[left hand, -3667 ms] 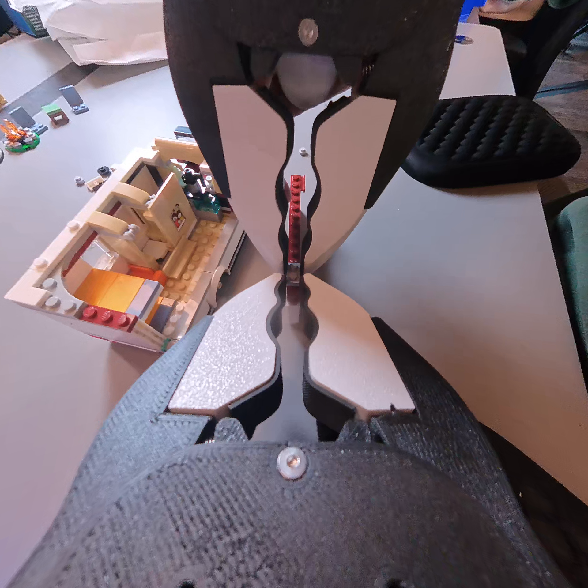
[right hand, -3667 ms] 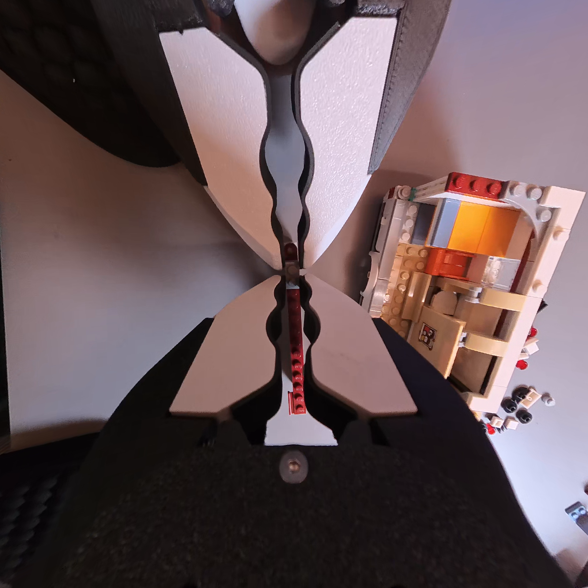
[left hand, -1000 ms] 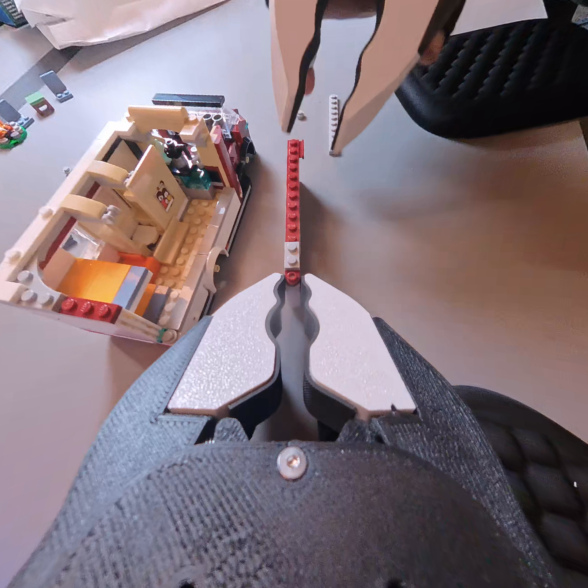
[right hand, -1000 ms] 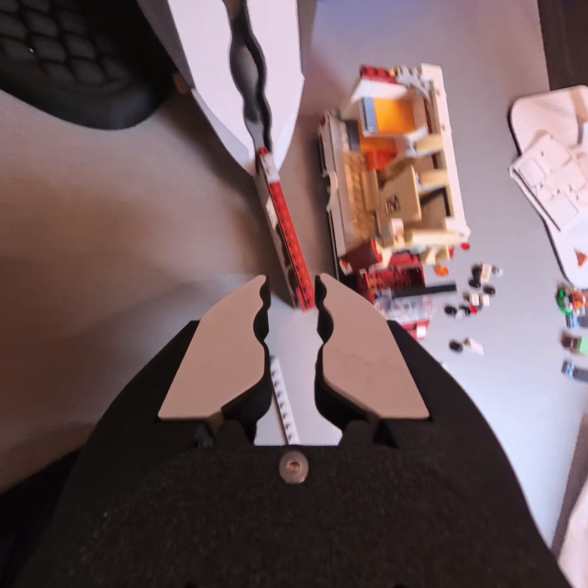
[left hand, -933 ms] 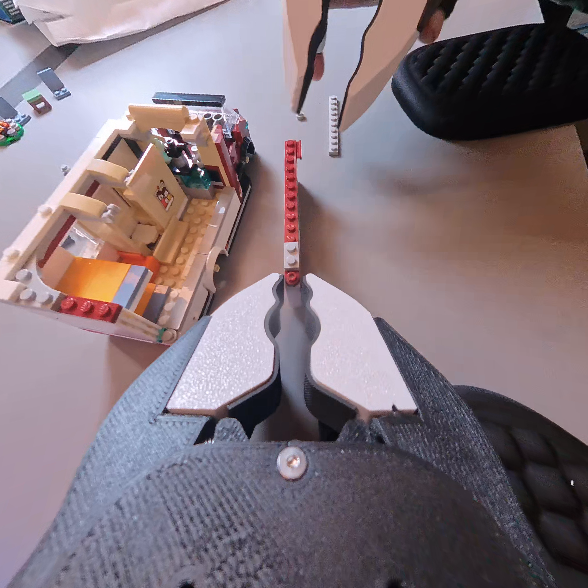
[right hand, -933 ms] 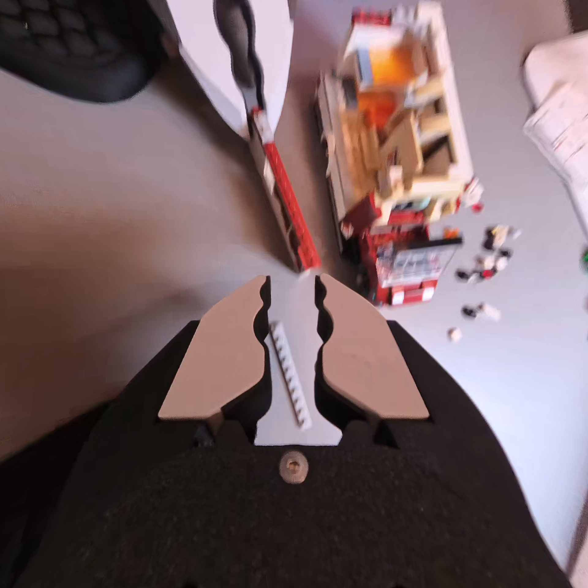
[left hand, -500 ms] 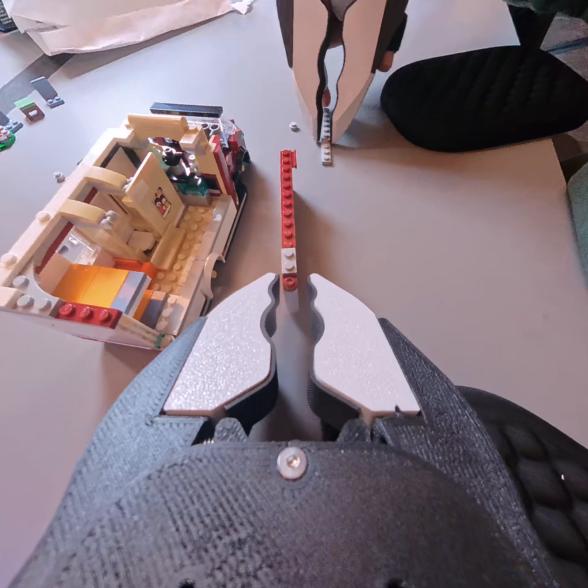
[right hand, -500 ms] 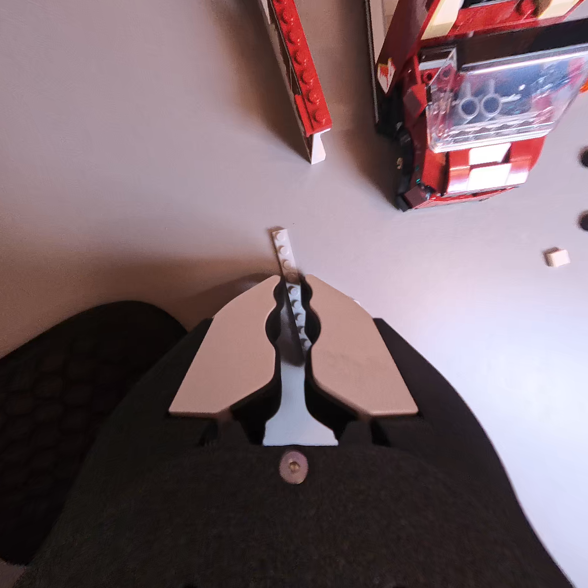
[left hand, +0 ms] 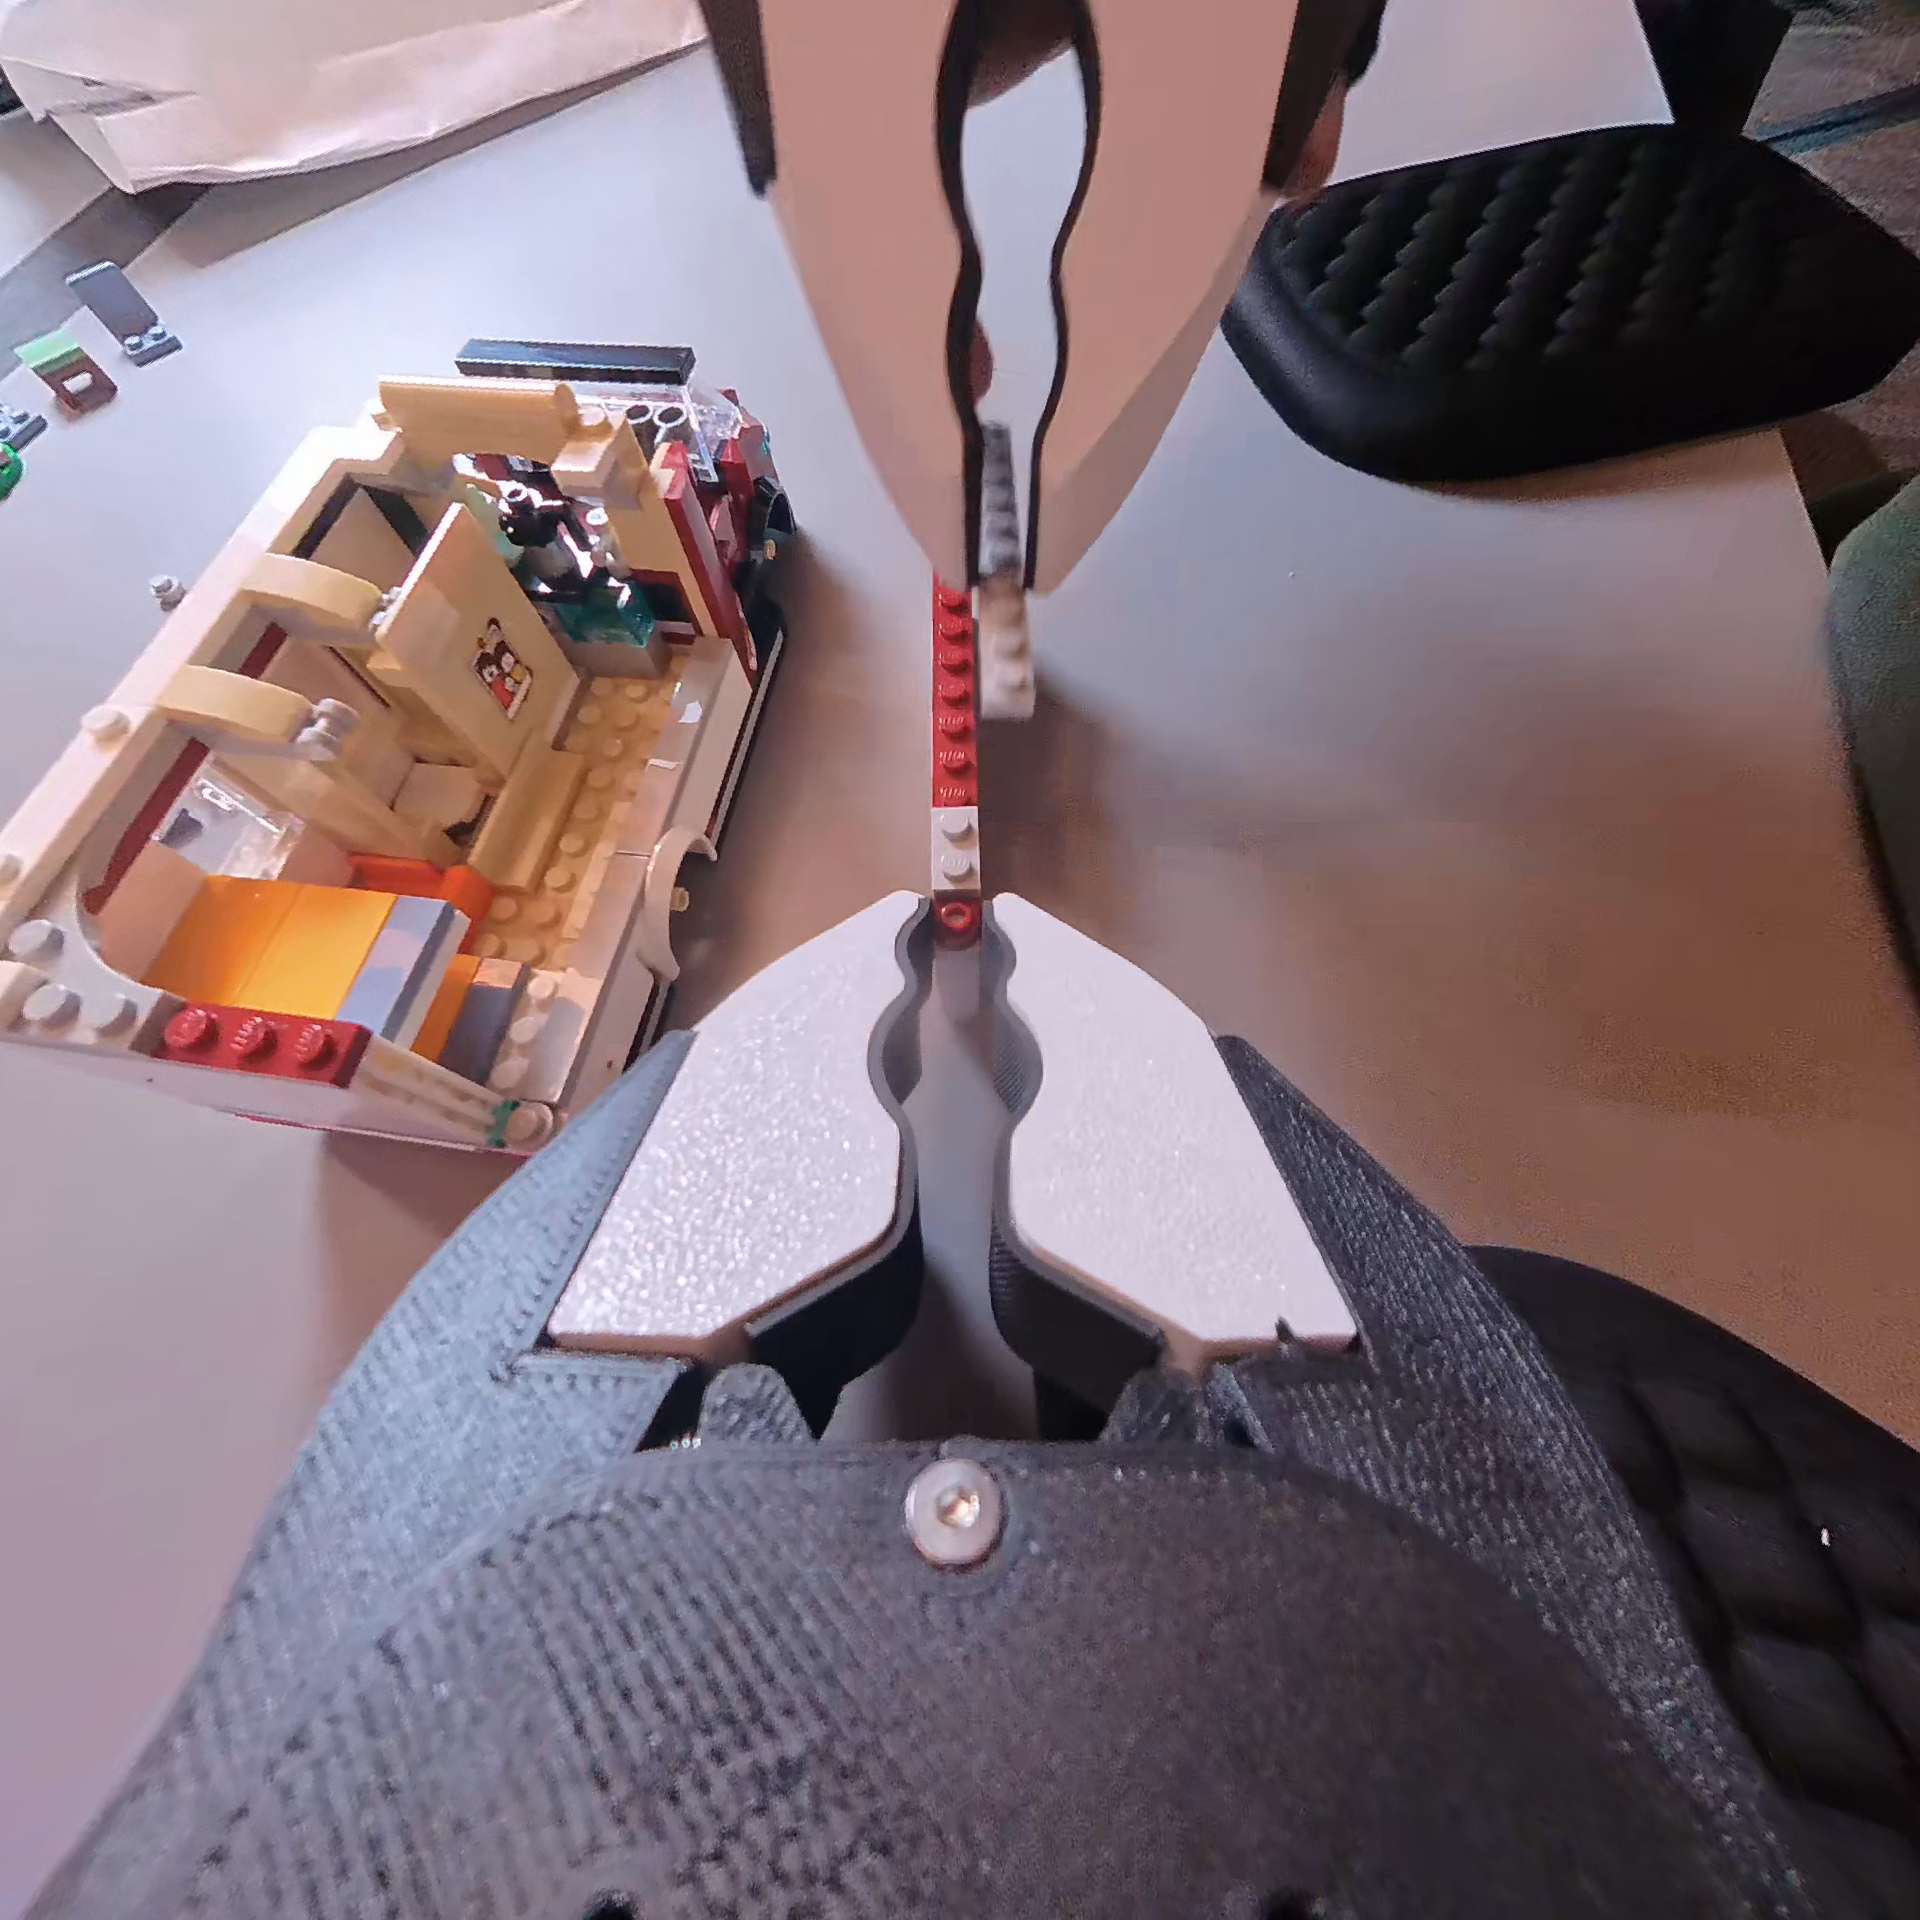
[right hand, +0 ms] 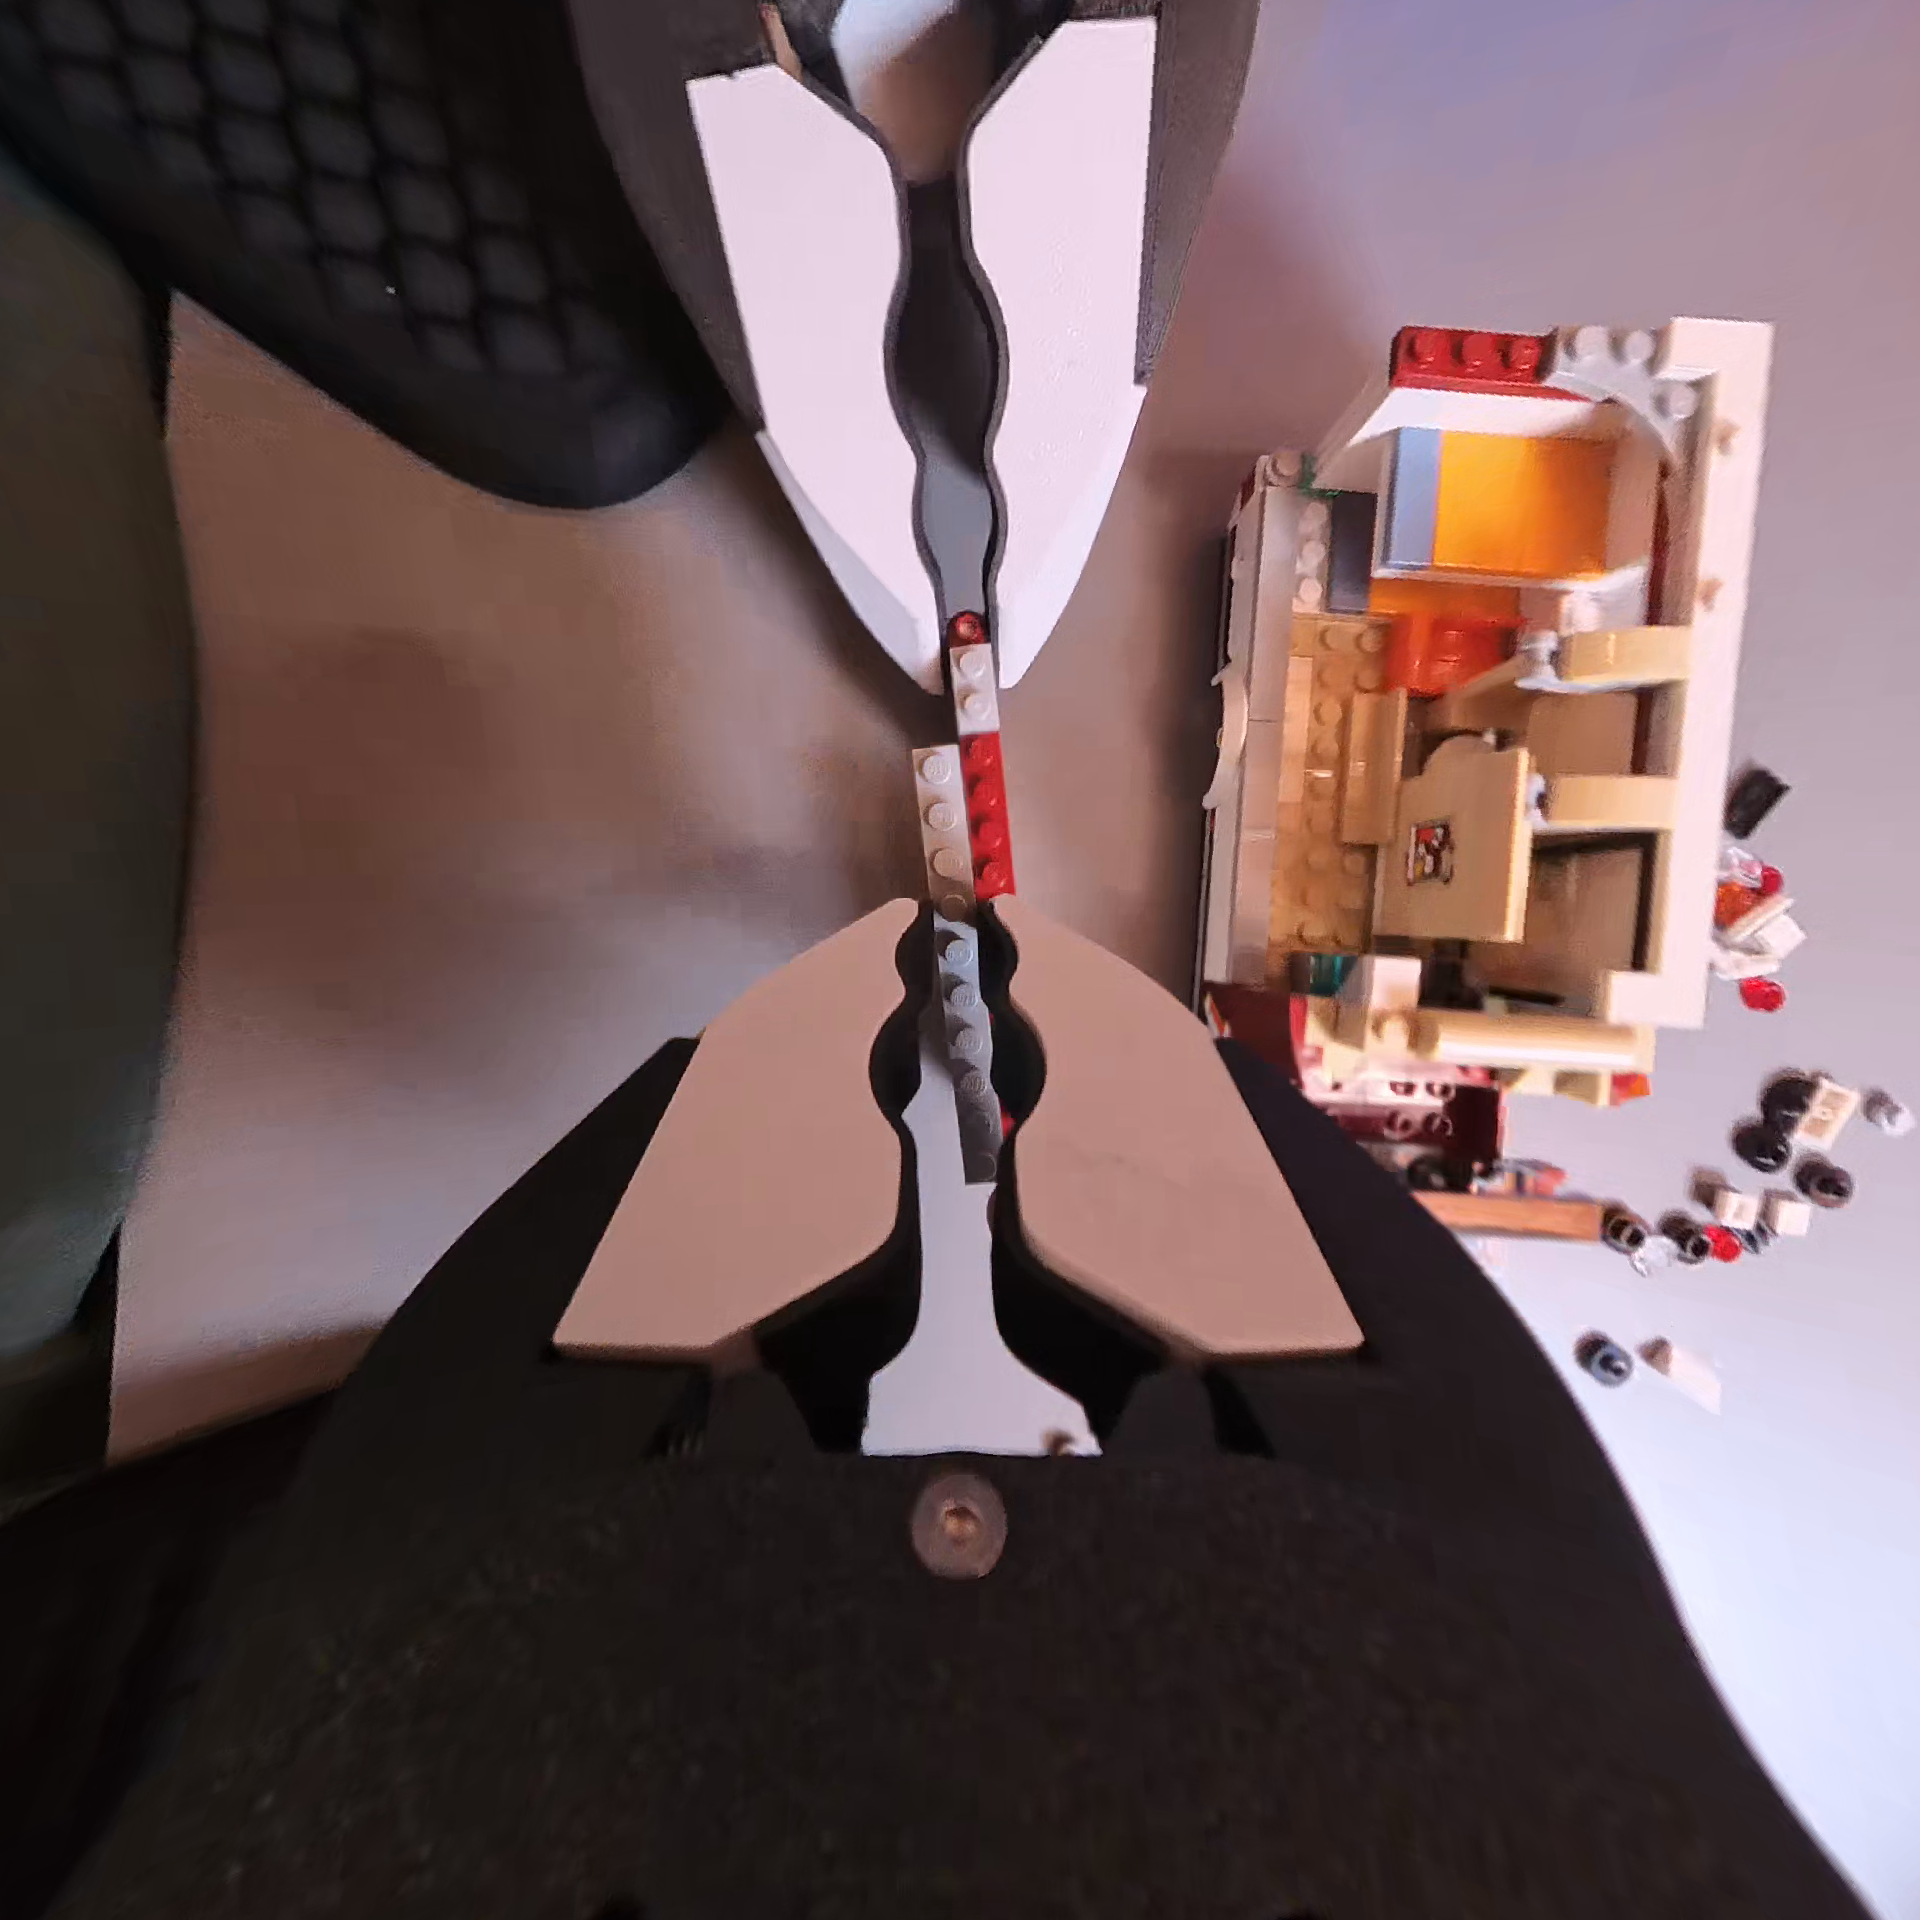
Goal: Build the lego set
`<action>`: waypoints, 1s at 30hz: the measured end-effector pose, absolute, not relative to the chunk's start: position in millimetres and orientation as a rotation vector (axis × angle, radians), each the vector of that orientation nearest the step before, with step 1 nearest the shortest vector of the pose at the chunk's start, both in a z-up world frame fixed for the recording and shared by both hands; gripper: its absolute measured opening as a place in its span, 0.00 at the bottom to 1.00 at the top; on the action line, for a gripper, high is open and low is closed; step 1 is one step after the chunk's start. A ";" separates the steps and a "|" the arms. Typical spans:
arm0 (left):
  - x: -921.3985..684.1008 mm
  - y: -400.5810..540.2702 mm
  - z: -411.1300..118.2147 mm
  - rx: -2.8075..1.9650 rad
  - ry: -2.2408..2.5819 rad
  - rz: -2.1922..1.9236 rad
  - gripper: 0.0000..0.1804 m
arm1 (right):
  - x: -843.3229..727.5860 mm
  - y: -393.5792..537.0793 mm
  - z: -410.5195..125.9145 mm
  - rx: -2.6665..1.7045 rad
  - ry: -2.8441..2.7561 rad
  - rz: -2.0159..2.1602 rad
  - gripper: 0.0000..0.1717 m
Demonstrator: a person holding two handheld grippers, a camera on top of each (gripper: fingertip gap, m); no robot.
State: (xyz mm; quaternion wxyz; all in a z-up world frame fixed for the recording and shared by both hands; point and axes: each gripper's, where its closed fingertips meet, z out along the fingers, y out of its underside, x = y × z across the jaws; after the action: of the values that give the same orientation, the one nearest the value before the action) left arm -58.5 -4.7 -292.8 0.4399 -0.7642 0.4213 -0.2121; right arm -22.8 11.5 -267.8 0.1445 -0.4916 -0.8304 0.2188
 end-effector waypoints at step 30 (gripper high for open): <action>-46.7 6.1 -280.7 -1.847 0.953 -0.536 0.06 | -33.6 17.4 -281.2 -1.526 -2.457 0.531 0.04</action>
State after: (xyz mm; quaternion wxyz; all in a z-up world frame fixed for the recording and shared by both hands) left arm -46.7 6.1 -280.7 0.4773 -0.7562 0.3900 -0.2195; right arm -33.6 17.4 -281.2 0.1004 -0.5163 -0.8313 0.1797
